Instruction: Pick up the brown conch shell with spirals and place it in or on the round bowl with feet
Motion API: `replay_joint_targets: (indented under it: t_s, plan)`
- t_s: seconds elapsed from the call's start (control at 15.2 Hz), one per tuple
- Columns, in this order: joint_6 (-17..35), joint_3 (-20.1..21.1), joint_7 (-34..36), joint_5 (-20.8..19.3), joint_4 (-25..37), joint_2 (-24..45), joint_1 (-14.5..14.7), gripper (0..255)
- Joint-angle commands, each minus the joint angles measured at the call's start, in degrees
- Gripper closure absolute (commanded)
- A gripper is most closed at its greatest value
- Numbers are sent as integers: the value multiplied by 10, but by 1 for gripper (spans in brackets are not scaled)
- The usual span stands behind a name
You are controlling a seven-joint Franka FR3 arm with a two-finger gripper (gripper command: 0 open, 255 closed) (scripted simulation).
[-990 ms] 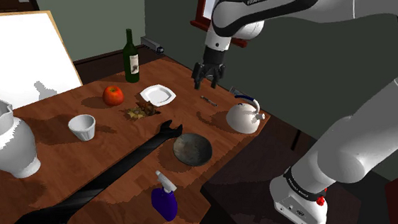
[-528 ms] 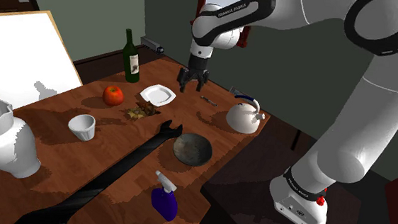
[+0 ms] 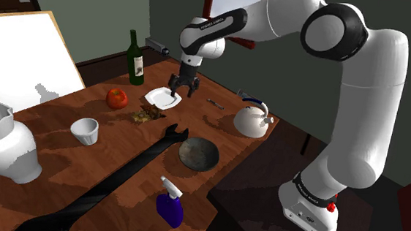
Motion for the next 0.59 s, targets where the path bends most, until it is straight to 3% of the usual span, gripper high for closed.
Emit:
replay_joint_targets:
  t_s: [0.0,0.33,0.53]
  plan:
    - [0,2,4,4,53,50,0,0]
    - [-20,5,18,10,205,176,-1,0]
    - [-13,6,19,12,218,195,1,0]
